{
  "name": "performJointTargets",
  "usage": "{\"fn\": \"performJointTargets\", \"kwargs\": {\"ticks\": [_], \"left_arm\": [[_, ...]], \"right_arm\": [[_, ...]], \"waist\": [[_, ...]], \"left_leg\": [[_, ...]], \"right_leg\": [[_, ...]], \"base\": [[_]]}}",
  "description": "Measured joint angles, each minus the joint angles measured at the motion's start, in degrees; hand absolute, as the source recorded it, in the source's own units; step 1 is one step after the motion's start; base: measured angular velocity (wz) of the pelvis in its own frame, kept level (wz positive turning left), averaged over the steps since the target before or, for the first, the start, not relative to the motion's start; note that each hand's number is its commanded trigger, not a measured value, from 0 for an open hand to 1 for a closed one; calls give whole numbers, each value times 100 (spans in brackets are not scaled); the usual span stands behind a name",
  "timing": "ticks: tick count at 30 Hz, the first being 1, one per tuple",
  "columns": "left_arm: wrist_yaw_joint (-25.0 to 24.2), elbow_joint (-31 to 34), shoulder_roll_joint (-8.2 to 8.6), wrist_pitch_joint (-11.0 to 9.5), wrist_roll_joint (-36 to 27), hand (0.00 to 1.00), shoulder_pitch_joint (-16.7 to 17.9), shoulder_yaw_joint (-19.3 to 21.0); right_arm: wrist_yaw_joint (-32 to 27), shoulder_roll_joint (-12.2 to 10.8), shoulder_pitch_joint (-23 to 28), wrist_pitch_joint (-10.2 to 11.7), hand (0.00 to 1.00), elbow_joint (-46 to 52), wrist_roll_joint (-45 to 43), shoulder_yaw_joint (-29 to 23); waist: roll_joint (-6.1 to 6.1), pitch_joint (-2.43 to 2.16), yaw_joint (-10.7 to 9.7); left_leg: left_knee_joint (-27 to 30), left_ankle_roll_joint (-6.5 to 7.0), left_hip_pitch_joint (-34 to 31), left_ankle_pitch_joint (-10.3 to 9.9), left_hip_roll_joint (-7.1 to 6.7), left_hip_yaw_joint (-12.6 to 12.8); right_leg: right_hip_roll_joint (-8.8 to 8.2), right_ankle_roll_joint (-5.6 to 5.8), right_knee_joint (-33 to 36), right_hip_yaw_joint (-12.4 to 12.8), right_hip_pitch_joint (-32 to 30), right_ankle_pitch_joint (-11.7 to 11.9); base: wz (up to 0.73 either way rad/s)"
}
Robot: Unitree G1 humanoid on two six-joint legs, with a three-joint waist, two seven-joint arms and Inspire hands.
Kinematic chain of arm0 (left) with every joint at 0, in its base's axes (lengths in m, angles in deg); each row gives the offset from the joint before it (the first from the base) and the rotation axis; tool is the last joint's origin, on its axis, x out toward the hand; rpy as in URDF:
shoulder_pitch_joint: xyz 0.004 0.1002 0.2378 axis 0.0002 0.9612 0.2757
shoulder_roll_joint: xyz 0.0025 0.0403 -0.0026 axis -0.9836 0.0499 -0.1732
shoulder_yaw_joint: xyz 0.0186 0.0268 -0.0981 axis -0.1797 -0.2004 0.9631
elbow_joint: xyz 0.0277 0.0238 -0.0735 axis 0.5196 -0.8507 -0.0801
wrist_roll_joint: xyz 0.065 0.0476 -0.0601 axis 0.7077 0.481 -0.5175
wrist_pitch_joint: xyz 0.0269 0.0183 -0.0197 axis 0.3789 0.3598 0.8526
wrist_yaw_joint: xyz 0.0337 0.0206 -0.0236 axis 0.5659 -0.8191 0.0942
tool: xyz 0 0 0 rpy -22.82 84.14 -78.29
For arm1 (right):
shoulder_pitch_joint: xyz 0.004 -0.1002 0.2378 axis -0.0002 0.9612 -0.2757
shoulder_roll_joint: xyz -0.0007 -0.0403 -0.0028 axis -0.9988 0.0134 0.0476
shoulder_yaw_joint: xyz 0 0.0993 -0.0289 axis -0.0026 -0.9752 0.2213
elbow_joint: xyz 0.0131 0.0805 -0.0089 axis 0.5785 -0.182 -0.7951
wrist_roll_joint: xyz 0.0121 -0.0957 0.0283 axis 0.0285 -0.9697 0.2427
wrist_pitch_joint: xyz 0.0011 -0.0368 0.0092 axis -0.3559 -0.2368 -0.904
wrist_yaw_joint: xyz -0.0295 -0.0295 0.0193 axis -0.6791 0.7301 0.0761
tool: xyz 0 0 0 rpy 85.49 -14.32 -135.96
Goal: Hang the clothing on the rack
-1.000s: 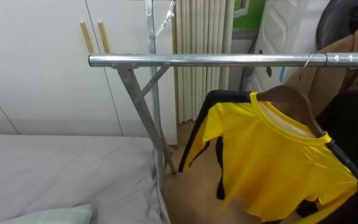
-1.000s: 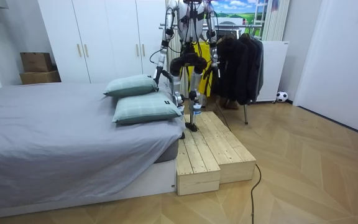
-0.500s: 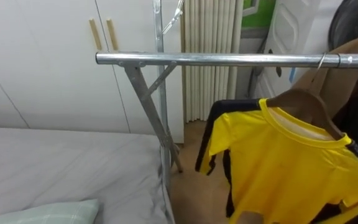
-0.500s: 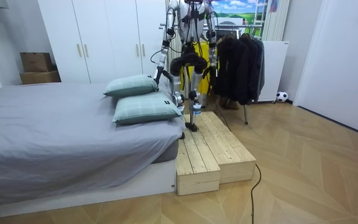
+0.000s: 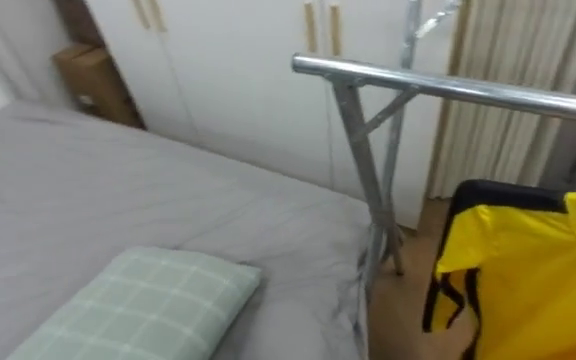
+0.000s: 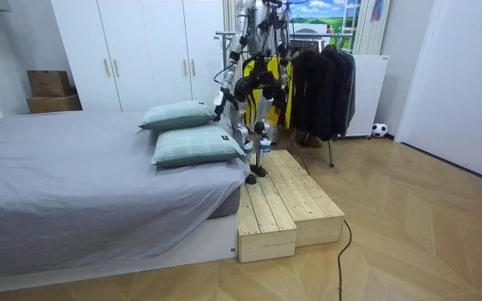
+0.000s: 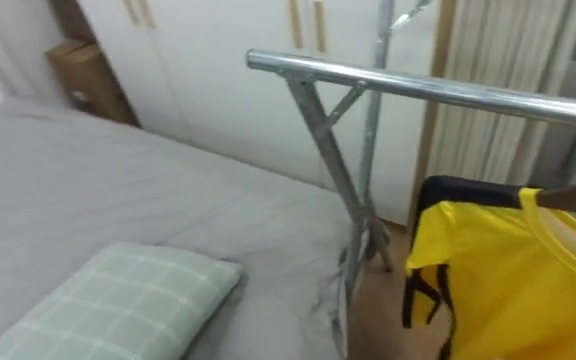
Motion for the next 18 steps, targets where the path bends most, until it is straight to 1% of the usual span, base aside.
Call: {"fn": "performJointTargets", "kwargs": {"ticks": [1,2,3,4,5,6,7,8,9,10,11,12,13,14,15,16,17,18], "left_arm": [[-21,4,1,1,0,0,-2,0],[-69,16,1,31,2,0,1,-1],[-129,74,3,67,17,0,-5,-2],[-148,109,5,70,62,0,3,-5],[-168,116,1,78,170,0,23,-4],[-175,116,-6,87,243,0,29,-7],[-183,116,-9,85,252,0,32,-6],[-204,116,-9,84,271,0,39,-7],[-215,119,-11,83,270,0,45,-11],[-214,121,-17,84,265,0,51,-7],[-212,118,-16,99,247,0,87,-12],[-215,114,1,131,228,0,120,-20],[-215,113,-10,158,229,0,111,-19],[-211,110,-29,183,229,0,36,-14],[-213,119,-12,193,222,0,-12,-20],[-220,127,-1,201,208,0,-15,-20],[-223,127,-2,256,130,0,-22,-17],[-218,129,-48,307,54,0,-60,2]], "right_arm": [[2,10,-3,-11,0,1,0,-41],[-1,16,5,-41,0,-6,4,-145],[-27,19,22,-45,0,-17,6,-238],[-39,20,15,-45,0,-30,-1,-268],[-52,24,14,-41,0,-33,-1,-271],[-58,27,5,-37,0,-33,3,-279],[-61,29,-5,-37,0,-35,1,-280],[-69,36,-39,-35,0,-55,1,-273],[-97,37,-73,-29,0,-108,4,-252],[-107,24,-92,-21,0,-124,13,-250],[-120,0,-77,1,0,-129,50,-169],[-128,-2,-44,10,0,-128,133,-131],[-137,-12,-28,10,0,-128,218,-133],[-155,-12,62,8,0,-141,379,-139],[-181,10,106,8,0,-157,466,-136],[-197,17,77,14,0,-155,466,-134],[-269,39,-17,12,0,-160,355,46],[-291,94,-48,22,0,-150,301,102]], "waist": [[-2,2,1],[-6,-1,-18],[-10,0,-18],[-9,0,-18],[1,-3,-10],[16,-6,9],[13,-7,28],[10,-10,102],[-2,-20,176],[-6,-34,210],[-37,-79,292],[3,-110,317],[-39,-111,268],[-158,-95,202],[-244,-87,246],[-214,-105,329],[-87,-126,448],[51,-136,470]], "left_leg": [[112,-11,41,-15,37,7],[235,-36,152,-35,79,13],[261,-39,288,-37,82,24],[244,-41,367,-38,76,41],[94,-97,546,-116,56,49],[-200,-136,736,-234,21,99],[-420,-152,845,-301,-11,161],[-952,-111,1011,-411,-164,191],[-1421,-29,1108,-545,-252,331],[-1592,-114,1151,-628,-280,360],[-1779,-228,1172,-646,-269,450],[-1908,-228,1196,-645,-205,534],[-1944,-236,1239,-641,-179,651],[-1954,-366,1309,-568,-181,791],[-1954,-427,1322,-524,-284,793],[-1954,-404,1315,-511,-297,786],[-1953,-333,1259,-462,-191,776],[-1913,-315,1222,-439,-32,873]], "right_leg": [[-54,8,46,-173,-2,-43],[-138,27,80,-503,9,-93],[-191,62,103,-742,30,-129],[-227,69,124,-889,32,-154],[-267,98,130,-1175,43,-180],[-277,137,134,-1415,41,-202],[-280,144,145,-1505,24,-206],[-282,150,184,-1621,-39,-202],[-282,165,265,-1702,-137,-197],[-286,185,302,-1720,-183,-184],[-313,439,319,-1710,-235,-76],[-318,610,333,-1707,-244,92],[-378,539,348,-1705,-246,138],[-539,351,459,-1689,-266,110],[-557,376,415,-1618,-274,62],[-505,475,338,-1568,-247,90],[-309,794,112,-1465,-186,280],[-373,701,298,-1494,-223,273]], "base": [[165],[161],[156],[144],[129],[118],[85],[50],[36],[7],[4],[15],[66],[75],[49],[-24],[-44],[-9]]}}
